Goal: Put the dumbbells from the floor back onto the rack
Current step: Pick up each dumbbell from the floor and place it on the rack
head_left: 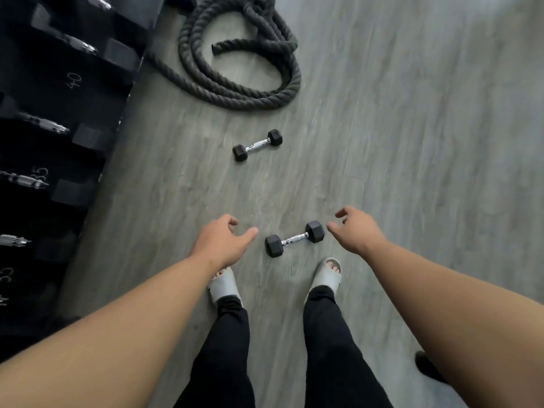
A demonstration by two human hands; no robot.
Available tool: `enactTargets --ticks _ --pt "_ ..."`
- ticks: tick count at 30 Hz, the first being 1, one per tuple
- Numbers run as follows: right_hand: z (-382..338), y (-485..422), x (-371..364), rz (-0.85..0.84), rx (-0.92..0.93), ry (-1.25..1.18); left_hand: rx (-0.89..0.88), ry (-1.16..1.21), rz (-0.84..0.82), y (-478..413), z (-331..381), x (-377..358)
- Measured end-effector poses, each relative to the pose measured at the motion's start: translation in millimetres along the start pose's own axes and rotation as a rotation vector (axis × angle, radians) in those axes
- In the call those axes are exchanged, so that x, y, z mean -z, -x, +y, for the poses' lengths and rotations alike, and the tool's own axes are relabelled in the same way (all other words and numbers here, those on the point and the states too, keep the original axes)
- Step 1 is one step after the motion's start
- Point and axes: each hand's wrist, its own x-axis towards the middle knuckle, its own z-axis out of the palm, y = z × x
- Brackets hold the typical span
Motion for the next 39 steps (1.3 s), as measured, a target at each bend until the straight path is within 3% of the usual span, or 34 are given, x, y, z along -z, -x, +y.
enactTargets --ticks 14,24,32,39 --pt "111 -272 -168 -0.169 0.034 0.117 0.372 0.303 0.028 -208 -74 -246" --pt "161 -380 -303 -0.156 0.007 0.055 0.534 0.516 0.045 -334 -129 -390" --pt "156 -377 -306 -0.154 0.009 0.108 0.437 0.364 0.117 -346 -139 -391" --pt "79 -313 -272 -0.128 -0.021 -0.032 0.404 0.295 0.237 -314 -122 -272"
